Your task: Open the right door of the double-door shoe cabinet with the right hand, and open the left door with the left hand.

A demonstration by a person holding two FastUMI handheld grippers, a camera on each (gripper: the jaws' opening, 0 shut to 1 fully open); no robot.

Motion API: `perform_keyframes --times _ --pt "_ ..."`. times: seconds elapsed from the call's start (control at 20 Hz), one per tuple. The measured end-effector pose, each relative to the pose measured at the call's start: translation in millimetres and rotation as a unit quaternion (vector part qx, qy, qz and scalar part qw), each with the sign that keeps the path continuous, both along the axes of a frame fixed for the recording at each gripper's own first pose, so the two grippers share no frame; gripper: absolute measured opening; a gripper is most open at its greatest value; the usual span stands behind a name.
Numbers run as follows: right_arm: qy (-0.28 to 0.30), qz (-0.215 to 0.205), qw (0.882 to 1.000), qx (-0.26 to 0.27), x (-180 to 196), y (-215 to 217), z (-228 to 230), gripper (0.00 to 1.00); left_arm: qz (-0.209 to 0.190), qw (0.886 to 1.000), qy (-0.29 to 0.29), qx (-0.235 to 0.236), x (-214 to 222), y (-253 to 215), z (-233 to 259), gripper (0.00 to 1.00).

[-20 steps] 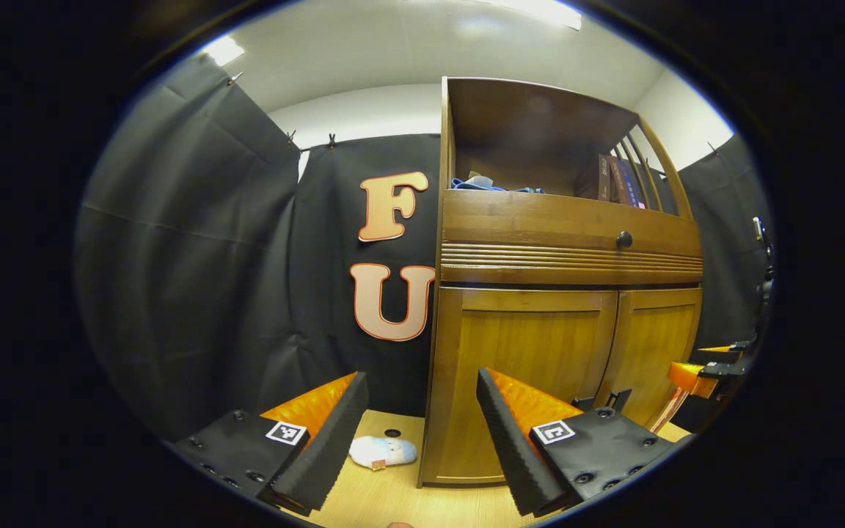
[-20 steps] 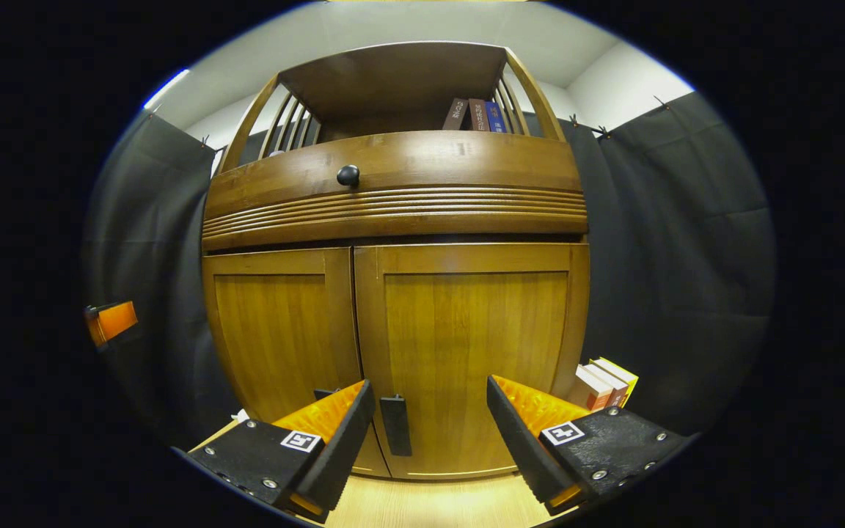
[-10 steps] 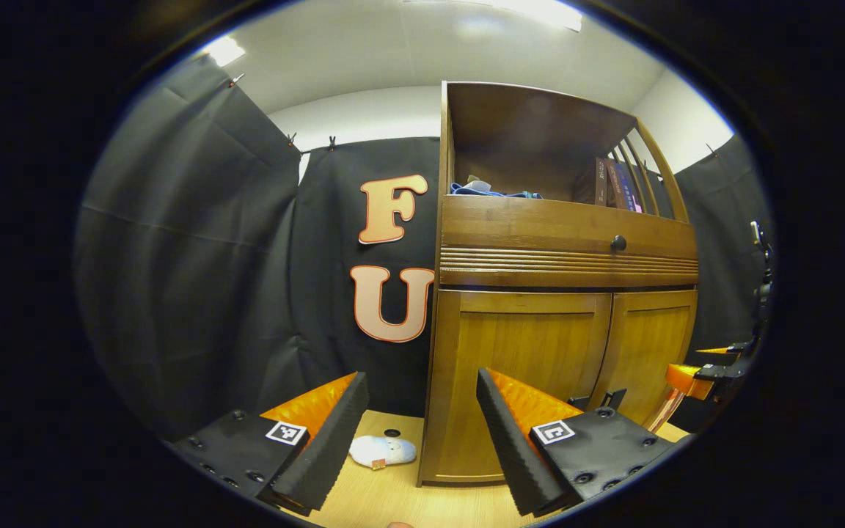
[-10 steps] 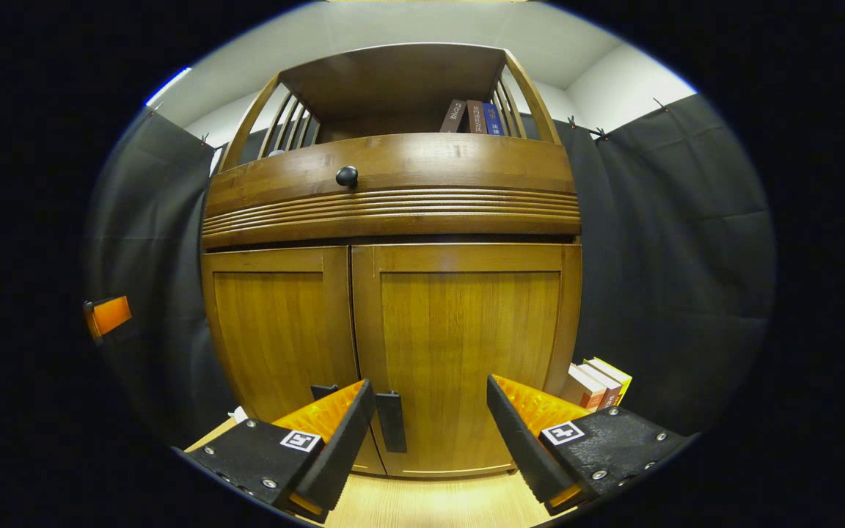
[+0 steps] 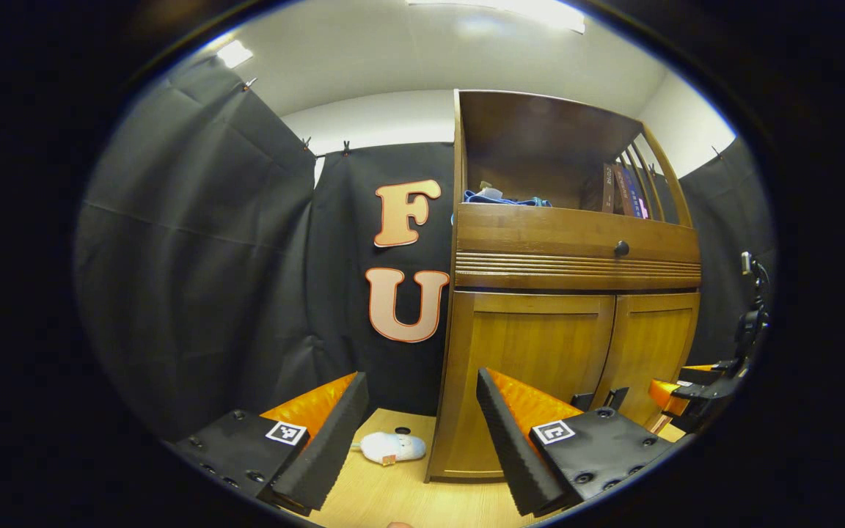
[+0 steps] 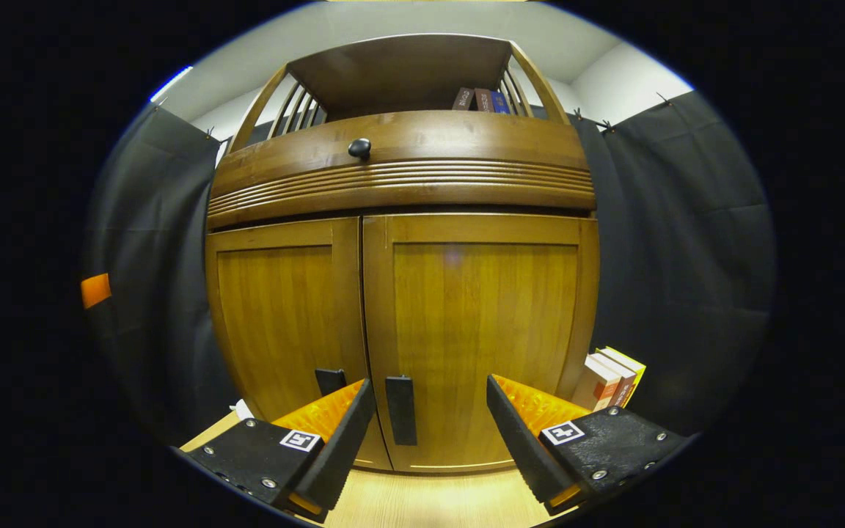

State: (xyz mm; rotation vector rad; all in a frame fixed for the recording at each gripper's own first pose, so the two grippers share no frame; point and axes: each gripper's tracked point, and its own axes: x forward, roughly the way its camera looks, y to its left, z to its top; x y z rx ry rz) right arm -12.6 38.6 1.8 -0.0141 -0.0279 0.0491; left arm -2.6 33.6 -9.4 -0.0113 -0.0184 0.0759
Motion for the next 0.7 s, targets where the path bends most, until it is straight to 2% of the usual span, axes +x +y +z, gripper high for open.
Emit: perform_keyframes --times 0.2,0.35,0.4,0.45,0.5,0.7 --pt "0.014 0.012 1.0 -0.004 15.4 12.2 -20.1 1.0 0.015 1.0 -0.001 0.01 0.4 3.3 -0.5 0.99" --pt "0.035 0.015 0.999 0.001 29.8 16.8 -38.7 1.0 0.028 1.0 -0.003 0.013 1.8 5.2 0.6 0.95" --pt "0.041 0.016 0.999 0.007 35.3 18.7 -43.3 0.83 0.031 0.999 -0.002 0.014 0.5 6.2 1.3 0.93" --pt "0.048 0.014 0.999 0.01 42.1 19.2 -48.5 0.94 0.035 0.999 -0.002 0.014 -0.8 8.3 1.7 0.93" --pt "0.054 0.011 0.998 0.015 48.7 20.2 -52.9 0.84 0.039 0.999 -0.002 0.016 -2.0 10.9 2.2 0.99" --pt "0.076 0.007 0.997 0.029 65.6 22.3 -70.8 0.74 0.057 0.998 0.003 0.02 -12.5 29.4 -4.6 0.93"
